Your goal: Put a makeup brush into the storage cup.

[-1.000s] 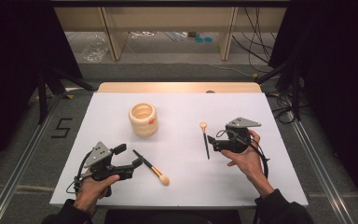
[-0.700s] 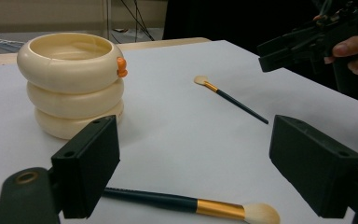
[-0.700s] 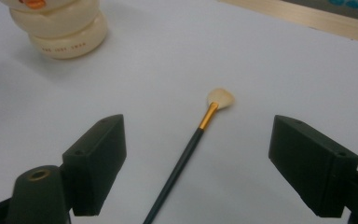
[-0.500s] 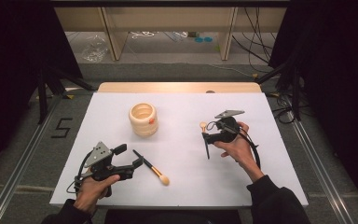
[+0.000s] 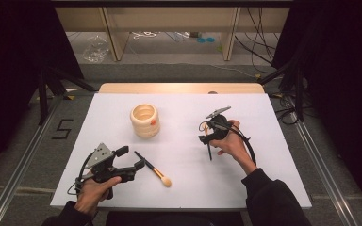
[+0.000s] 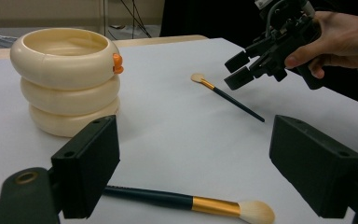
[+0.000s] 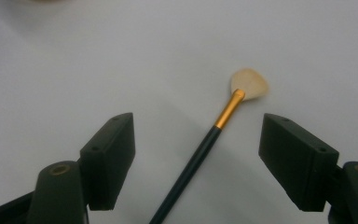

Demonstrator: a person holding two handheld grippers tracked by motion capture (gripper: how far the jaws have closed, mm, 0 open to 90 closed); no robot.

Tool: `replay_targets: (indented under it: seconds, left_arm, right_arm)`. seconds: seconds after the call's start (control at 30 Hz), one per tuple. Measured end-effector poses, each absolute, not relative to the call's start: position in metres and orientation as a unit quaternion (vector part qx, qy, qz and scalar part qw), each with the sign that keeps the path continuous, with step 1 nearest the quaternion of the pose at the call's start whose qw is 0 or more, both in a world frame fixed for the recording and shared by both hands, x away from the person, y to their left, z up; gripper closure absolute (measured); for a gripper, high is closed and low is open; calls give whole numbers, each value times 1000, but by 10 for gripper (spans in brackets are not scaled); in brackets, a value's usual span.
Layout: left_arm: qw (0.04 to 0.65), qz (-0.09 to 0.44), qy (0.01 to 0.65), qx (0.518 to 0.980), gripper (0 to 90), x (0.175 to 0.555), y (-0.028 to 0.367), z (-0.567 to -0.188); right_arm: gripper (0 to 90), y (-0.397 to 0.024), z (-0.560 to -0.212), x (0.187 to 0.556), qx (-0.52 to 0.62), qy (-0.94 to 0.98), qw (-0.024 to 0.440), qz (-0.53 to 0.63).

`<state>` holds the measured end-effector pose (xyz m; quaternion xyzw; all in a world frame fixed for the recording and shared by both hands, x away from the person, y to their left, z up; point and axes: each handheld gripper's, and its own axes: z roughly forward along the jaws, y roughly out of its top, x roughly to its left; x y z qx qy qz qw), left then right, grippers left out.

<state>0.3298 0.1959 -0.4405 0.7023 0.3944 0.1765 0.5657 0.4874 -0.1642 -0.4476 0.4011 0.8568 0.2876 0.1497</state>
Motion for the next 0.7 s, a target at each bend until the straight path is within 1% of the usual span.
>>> replay_targets:
  seconds: [0.03,0.07,0.17,0.23,0.33,0.57,0.63,0.67,0.7]
  left_arm:
    - [566,176,394,702,157,330,196,-440]
    - [565,176,392,704,157,330,195,-441]
    - [566,176,391,704,157,330,196,-441]
    - [565,178,393,703,157,330,196,-441]
    - [565,178,394,703,157,330,196,-441]
    - [565,178,394,703,157,330,197,-440]
    - [564,177,394,703,157,330,197,-441]
    - [564,177,394,704,157,330,197,-440]
    - [565,177,394,703,157,330,197,-440]
  right_arm:
    - [297,-164,-448,487,401,857,150,288]
    - [325,-162,-447,490,402,864,139,270]
    - [328,-160,-448,494,403,868,135,256]
    - [360,-157,-450,499,403,872,125,249]
    - [371,-155,-452,502,400,878,116,238]
    - [406,-155,-454,505,404,883,112,211]
    - [425,-157,-455,507,409,883,108,204]
    - [450,-159,-457,508,411,883,106,201]
    - [450,-159,-457,508,411,883,106,201]
